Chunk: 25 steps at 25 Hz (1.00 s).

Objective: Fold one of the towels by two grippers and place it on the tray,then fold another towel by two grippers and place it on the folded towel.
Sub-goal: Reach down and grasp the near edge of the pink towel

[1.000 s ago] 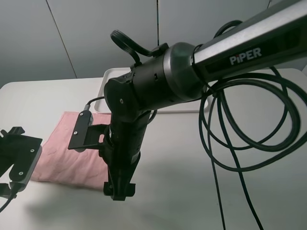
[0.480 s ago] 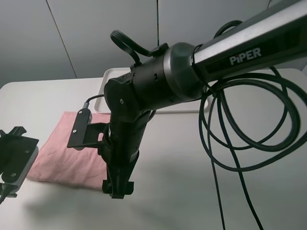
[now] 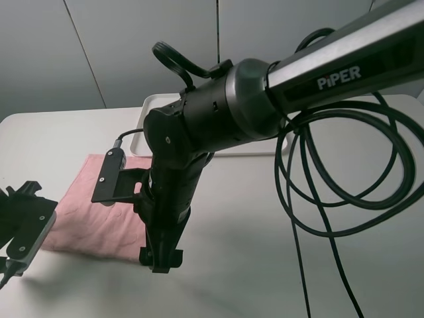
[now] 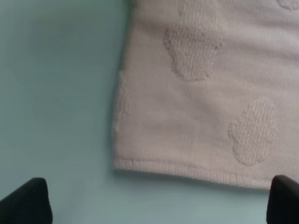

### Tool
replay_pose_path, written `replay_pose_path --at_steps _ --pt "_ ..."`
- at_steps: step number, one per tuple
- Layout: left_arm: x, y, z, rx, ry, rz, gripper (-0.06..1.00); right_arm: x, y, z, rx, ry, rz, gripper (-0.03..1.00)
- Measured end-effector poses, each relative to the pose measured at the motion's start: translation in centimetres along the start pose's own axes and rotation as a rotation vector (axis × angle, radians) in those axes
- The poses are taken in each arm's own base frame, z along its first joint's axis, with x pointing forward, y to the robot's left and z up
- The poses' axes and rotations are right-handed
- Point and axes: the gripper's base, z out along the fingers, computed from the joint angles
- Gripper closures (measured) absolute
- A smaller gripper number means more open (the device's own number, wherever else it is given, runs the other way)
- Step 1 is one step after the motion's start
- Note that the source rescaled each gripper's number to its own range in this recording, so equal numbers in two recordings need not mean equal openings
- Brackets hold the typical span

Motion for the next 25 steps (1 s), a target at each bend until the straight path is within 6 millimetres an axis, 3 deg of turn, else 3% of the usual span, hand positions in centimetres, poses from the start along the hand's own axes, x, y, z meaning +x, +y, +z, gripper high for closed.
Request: replay_pose_path --at_steps 25 --pt "-0.1 0.4 1.2 -0.010 -0.003 0.006 -0.06 0.6 0.0 2.0 -0.025 0.042 -0.005 -0.03"
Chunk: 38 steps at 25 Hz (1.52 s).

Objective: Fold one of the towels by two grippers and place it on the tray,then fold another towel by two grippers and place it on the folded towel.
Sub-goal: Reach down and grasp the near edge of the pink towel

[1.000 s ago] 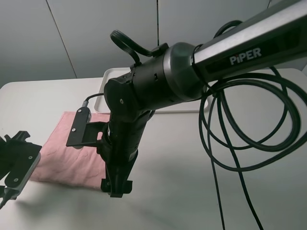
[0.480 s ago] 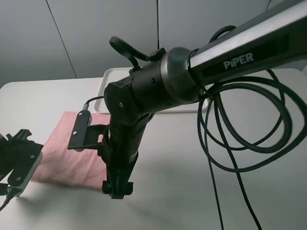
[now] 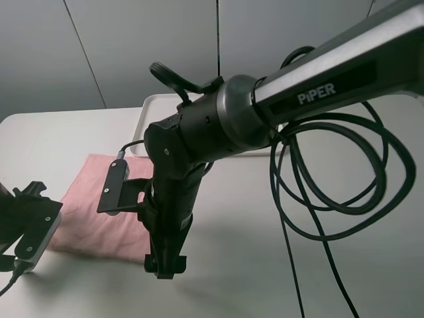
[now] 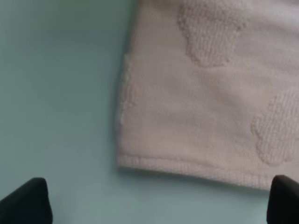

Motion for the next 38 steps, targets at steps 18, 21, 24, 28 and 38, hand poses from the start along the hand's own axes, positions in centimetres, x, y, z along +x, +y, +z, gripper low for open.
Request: replay_pose_path --at_steps 18,21,24,28,38 --pt "0.0 0.0 0.0 0.000 0.000 0.000 -0.06 -1.5 1.5 0.9 -0.025 0.012 -0.030 0.01" --pt "0.0 0.0 0.0 0.000 0.000 0.000 -0.06 -2.1 1.3 1.2 -0.049 0.039 0.005 0.02" --pt "0.0 0.0 0.0 0.000 0.000 0.000 -0.06 -2.5 1.1 1.1 -0.056 0.052 0.028 0.02" --pt "0.0 0.0 0.0 0.000 0.000 0.000 -0.06 -2.4 1.1 1.3 -0.065 0.079 0.046 0.02" --pt "0.0 0.0 0.0 0.000 0.000 0.000 -0.06 -2.4 1.1 1.3 -0.067 0.087 0.081 0.02"
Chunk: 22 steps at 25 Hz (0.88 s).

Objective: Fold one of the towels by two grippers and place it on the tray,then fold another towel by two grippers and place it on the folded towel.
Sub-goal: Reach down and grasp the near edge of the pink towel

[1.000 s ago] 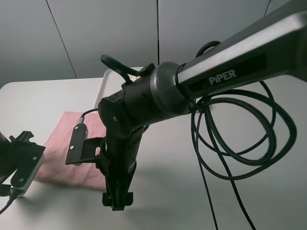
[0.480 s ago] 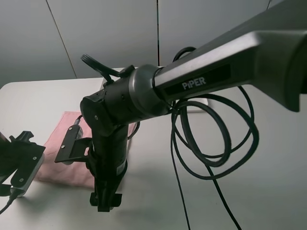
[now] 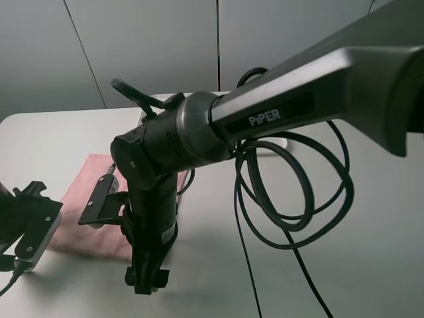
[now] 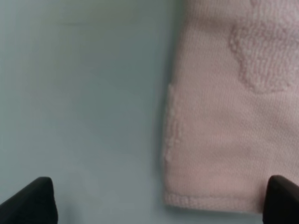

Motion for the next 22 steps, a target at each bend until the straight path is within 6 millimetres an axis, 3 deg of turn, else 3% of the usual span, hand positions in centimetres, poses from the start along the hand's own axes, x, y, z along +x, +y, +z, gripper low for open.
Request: replay_pose_path --at_steps 12,22 --pt "0.0 0.0 0.0 0.000 0.000 0.000 -0.06 -0.2 0.0 0.0 0.011 -0.017 -0.001 0.02" --pt "0.0 0.0 0.0 0.000 0.000 0.000 -0.06 -0.2 0.2 1.3 0.004 0.012 -0.014 0.04"
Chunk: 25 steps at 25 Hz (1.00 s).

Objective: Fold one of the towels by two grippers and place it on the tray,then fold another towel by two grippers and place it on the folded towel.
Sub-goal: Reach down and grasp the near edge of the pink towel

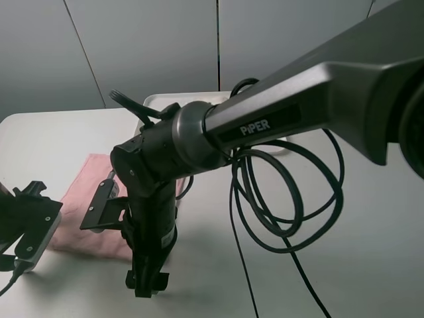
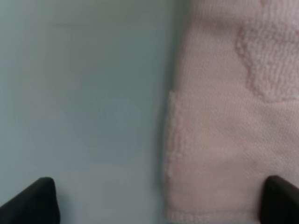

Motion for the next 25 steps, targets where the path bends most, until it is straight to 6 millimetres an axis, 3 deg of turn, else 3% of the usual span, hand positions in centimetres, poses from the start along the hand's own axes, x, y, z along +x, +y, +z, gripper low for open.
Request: replay_pose_path --at_steps 5,11,18,21,24,25 --pt "0.0 0.0 0.0 -0.002 0.000 -0.008 -0.06 -0.7 1.7 0.7 0.065 0.046 -0.110 0.13" --pt "0.0 0.0 0.0 -0.003 0.000 -0.009 -0.06 -0.7 1.9 0.8 0.105 0.068 -0.091 0.35" --pt "0.0 0.0 0.0 -0.003 0.000 -0.010 -0.06 -0.7 1.7 0.8 0.131 0.069 -0.056 0.41" --pt "0.0 0.0 0.0 -0.003 0.000 -0.010 -0.06 -0.7 1.4 0.7 0.164 0.067 -0.051 0.59" --pt "0.0 0.0 0.0 -0.003 0.000 -0.010 -0.06 -0.8 1.1 0.8 0.192 0.064 -0.058 0.91" --pt "0.0 0.0 0.0 -0.003 0.000 -0.010 -0.06 -0.7 1.1 0.8 0.195 0.067 -0.059 0.95"
